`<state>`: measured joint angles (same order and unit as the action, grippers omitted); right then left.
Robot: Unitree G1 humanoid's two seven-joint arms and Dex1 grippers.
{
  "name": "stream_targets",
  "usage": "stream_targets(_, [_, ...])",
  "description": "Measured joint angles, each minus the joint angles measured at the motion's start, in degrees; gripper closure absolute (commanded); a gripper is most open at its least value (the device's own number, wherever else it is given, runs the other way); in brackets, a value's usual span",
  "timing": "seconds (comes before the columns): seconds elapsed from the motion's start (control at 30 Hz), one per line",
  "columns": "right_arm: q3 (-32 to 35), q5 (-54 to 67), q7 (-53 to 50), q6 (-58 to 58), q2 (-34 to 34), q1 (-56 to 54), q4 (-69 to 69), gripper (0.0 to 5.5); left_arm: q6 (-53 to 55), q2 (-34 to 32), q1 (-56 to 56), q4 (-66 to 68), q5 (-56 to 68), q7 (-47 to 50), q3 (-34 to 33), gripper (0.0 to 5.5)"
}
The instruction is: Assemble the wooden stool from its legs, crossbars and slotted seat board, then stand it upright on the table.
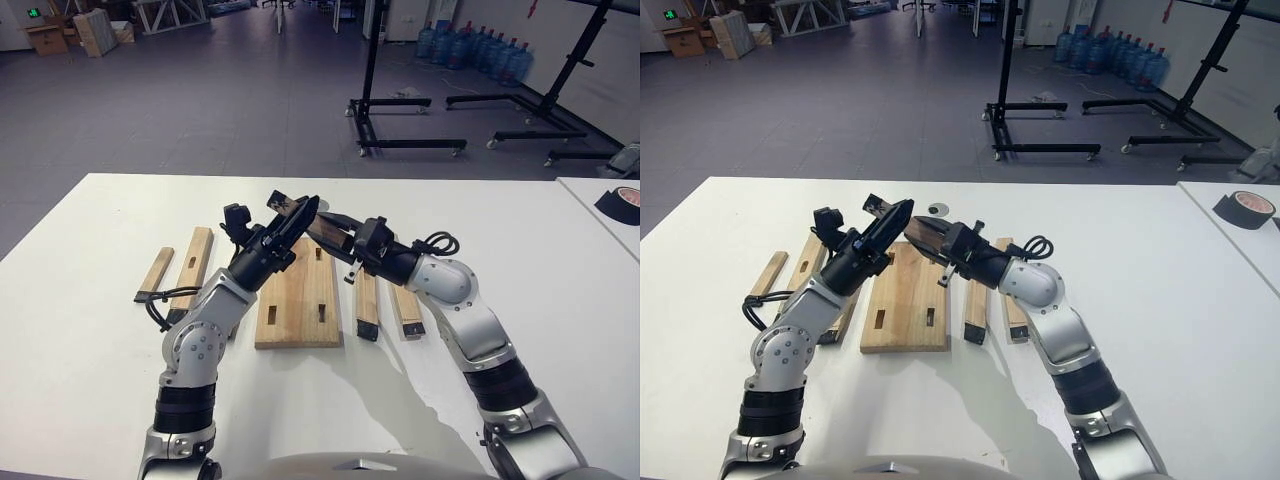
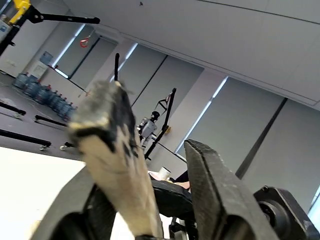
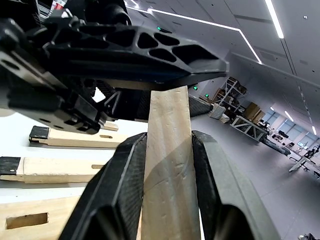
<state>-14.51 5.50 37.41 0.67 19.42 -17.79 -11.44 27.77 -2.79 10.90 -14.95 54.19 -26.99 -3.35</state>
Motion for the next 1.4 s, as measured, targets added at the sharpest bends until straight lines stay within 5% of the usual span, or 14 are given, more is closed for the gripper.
stream_targets(0.27, [0.2,-0.8,-0.6,2.7,-0.1,0.2,1.2,4.24,0.0,1.3,0.8,0.8,3.2,0.4,-3.1,5.10])
stream_targets(0.6, [0.2,-1.2,-0.6,3.1,-0.1,0.2,1.9,4.24,-0.2,0.5,0.8,0.8,1.1,0.2,-2.2,5.11])
stream_targets(0.83, [1.1,1.8,-0.5,-4.4,-0.3,1.3,0.8,2.74,-3.5,0.7,2.1,3.0,-1.4,2.3,-5.3,5.11])
stream_targets(0.93, [5.1,7.1,-2.8,-10.6,-2.0,1.7,-2.2,2.58,-6.9,-0.1,4.0,5.0,-4.9,3.9,-7.8,5.11])
stream_targets(1.2, [10.8,5.3,-19.8,-22.2,-7.5,3.7,-3.2,2.58,-8.3,-17.8,3.6,8.4,-22.2,10.2,-14.9,5.11])
stream_targets(1.4, [15.7,7.3,-32.1,-29.3,-15.9,7.1,-7.3,2.58,-6.2,-21.4,3.9,14.7,-26.0,12.4,-16.9,5.11])
